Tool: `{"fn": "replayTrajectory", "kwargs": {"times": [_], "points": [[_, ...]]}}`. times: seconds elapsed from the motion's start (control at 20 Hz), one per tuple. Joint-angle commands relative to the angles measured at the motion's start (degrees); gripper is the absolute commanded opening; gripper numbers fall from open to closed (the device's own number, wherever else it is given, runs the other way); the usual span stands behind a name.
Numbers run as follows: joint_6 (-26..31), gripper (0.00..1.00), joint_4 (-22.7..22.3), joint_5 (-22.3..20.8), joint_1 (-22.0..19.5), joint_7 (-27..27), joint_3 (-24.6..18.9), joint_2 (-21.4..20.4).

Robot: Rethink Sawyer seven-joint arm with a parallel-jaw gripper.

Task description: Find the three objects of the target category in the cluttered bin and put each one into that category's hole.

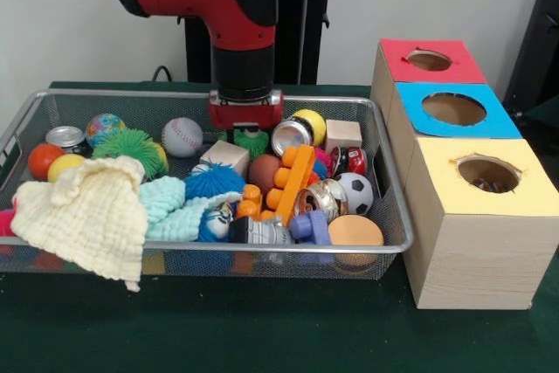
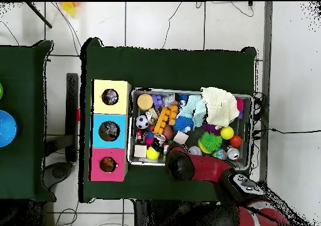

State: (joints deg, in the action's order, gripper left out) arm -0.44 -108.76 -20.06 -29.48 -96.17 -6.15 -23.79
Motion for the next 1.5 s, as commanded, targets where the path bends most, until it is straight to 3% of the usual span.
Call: {"fn": "replayTrajectory", "kwargs": {"times": [0.05,0.5,0.65,0.85,1.05,1.2,1.5], "points": [[-5.53,1.00,2.82,5.94,2.29,-14.19,-1.28,2.97],[-6.06,1.00,-0.35,8.15,3.02,-13.79,-1.05,0.36],[-3.98,1.00,-5.46,9.26,3.67,-14.85,-0.85,-5.98],[7.50,1.00,-11.07,12.08,4.95,-12.78,-0.79,-20.02],[13.84,1.00,-11.10,14.56,3.59,-9.97,-4.00,-25.08],[14.16,1.00,-9.93,14.92,2.21,-8.54,-5.95,-24.10],[5.82,1.00,-8.76,14.50,0.28,-9.90,-8.08,-17.64]]}}
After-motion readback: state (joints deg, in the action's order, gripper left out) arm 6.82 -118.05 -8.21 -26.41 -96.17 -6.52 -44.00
